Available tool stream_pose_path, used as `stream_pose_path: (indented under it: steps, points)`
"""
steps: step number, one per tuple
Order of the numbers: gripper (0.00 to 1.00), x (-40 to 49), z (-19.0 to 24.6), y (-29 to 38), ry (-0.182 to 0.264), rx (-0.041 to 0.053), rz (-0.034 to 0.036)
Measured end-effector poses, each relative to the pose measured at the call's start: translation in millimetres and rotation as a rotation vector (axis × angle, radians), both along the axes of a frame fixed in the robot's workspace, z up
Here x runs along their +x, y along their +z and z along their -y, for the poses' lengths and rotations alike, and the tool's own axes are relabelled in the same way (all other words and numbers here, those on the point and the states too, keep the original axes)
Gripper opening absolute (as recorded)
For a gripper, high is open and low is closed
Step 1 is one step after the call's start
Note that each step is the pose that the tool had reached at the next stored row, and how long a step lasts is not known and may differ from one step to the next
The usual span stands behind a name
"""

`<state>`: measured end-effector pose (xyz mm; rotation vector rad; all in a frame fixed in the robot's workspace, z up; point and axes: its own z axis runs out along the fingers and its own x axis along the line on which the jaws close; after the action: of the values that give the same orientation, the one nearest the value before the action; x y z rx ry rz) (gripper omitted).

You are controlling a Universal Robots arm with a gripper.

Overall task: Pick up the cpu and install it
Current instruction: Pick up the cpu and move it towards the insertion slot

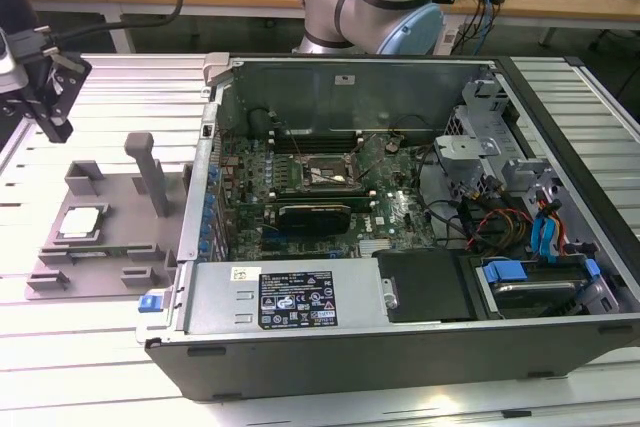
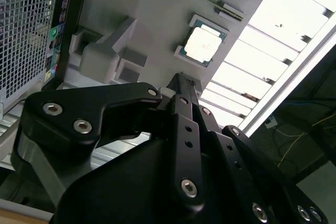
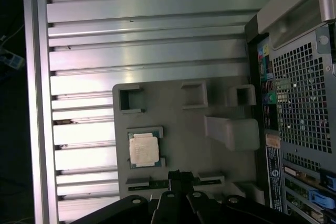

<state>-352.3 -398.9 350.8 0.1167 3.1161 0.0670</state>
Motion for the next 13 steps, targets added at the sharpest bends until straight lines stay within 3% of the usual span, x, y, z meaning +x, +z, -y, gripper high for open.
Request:
stream_pose_path:
  steps: [13]
  points:
    - [0.11, -1.1, 0.0, -7.1, 0.0, -0.003, 0.0001]
